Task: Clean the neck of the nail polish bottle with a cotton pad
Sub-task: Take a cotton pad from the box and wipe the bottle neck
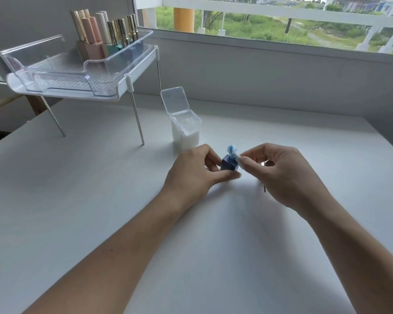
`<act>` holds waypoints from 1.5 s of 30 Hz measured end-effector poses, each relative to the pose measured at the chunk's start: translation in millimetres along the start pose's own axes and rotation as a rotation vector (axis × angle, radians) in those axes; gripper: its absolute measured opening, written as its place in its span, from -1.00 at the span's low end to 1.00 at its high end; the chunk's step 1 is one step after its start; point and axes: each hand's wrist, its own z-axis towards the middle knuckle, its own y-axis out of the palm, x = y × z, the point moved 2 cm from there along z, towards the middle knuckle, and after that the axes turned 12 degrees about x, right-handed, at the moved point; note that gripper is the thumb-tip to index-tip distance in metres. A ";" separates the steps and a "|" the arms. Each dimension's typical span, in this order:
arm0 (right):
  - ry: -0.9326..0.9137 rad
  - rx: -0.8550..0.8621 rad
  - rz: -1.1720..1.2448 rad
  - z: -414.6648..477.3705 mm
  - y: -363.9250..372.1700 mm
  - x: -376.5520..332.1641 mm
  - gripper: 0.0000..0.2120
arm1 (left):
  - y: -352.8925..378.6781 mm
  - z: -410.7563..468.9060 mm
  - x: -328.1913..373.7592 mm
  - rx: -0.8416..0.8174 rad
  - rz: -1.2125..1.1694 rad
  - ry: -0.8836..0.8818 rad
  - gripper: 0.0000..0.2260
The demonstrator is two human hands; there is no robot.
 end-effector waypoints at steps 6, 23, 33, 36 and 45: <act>-0.009 0.042 0.024 1.3 2.6 3.1 -0.87 | -7.2 6.6 -3.3 -0.190 -0.136 0.007 -0.73; -0.009 0.049 -0.043 -2.7 6.9 2.1 -0.87 | 0.9 1.9 -3.2 -0.001 -0.006 0.078 -0.65; -0.048 0.073 -0.041 0.0 6.3 3.4 -0.87 | -3.5 9.5 -6.2 -0.241 -0.072 0.089 -0.61; -0.051 0.065 -0.046 -0.9 6.4 2.5 -0.88 | -2.1 9.3 -7.5 -0.229 -0.113 0.092 -0.77; -0.012 0.029 -0.034 -2.1 6.7 3.0 -0.85 | 2.3 1.5 -2.7 -0.030 -0.006 0.089 -0.68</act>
